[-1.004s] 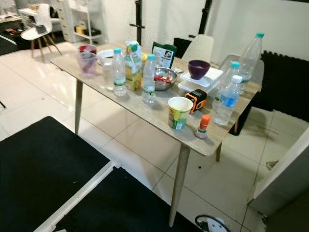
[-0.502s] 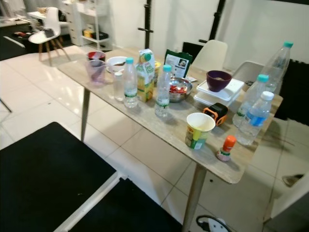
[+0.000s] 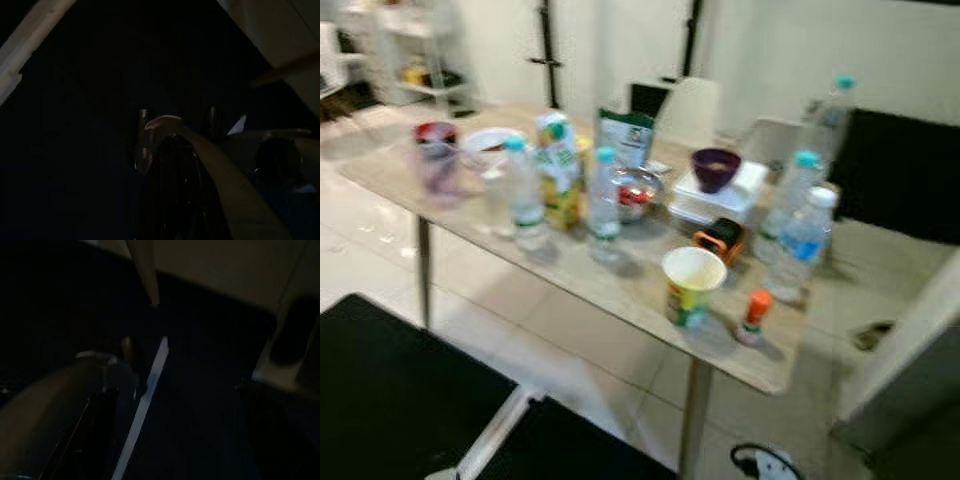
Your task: Restocking fridge
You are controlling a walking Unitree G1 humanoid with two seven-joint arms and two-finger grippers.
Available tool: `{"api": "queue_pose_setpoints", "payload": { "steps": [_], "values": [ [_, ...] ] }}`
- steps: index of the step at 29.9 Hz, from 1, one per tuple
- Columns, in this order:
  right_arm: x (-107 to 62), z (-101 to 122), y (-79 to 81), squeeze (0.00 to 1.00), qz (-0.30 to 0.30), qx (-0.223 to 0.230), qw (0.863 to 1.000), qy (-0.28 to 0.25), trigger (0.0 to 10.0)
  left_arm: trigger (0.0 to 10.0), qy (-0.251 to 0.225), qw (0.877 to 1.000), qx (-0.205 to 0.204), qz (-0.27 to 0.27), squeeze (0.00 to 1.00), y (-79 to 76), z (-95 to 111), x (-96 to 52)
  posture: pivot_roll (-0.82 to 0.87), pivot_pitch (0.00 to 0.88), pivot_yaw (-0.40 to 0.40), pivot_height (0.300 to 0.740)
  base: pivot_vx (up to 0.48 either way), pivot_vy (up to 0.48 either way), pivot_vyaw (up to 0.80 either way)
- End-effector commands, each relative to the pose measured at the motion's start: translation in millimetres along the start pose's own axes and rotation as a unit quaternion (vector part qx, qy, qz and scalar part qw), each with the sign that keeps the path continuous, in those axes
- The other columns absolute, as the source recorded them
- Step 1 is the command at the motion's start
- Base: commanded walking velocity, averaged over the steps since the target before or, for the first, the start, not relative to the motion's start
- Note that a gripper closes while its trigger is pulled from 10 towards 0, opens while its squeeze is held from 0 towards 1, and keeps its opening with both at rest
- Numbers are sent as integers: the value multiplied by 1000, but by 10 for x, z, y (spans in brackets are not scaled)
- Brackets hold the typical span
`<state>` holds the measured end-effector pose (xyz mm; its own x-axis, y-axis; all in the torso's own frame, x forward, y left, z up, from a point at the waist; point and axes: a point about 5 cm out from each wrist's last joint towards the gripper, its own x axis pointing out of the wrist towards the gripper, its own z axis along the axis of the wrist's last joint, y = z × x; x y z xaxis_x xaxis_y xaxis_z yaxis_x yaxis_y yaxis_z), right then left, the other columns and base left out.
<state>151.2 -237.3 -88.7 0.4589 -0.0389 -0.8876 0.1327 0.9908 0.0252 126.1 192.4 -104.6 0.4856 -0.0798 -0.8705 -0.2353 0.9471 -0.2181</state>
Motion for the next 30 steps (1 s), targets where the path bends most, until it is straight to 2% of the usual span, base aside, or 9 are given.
{"api": "queue_pose_setpoints", "payload": {
  "steps": [1, 23, 30],
  "values": [
    [-4, -38, -5, 0, 0, 6, 1000, 6, 10000, 10000, 1, 1000, 2, 1, 0, 4, -5, -1, 6, 0, 10, 740, 0, 0, -788],
    [-4, -30, -8, 0, 0, 1, 1000, 6, 10000, 10000, -6, 1000, 4, 0, 0, -7, 29, 5, 7, 0, 10, 740, 0, 0, -788],
    [-8, -6, -29, 0, -2, 4, 1000, -5, 10000, 10000, -7, 1000, -1, -11, 0, -36, 40, 12, 5, 0, 3, 740, 86, -143, 0]
  ]
}}
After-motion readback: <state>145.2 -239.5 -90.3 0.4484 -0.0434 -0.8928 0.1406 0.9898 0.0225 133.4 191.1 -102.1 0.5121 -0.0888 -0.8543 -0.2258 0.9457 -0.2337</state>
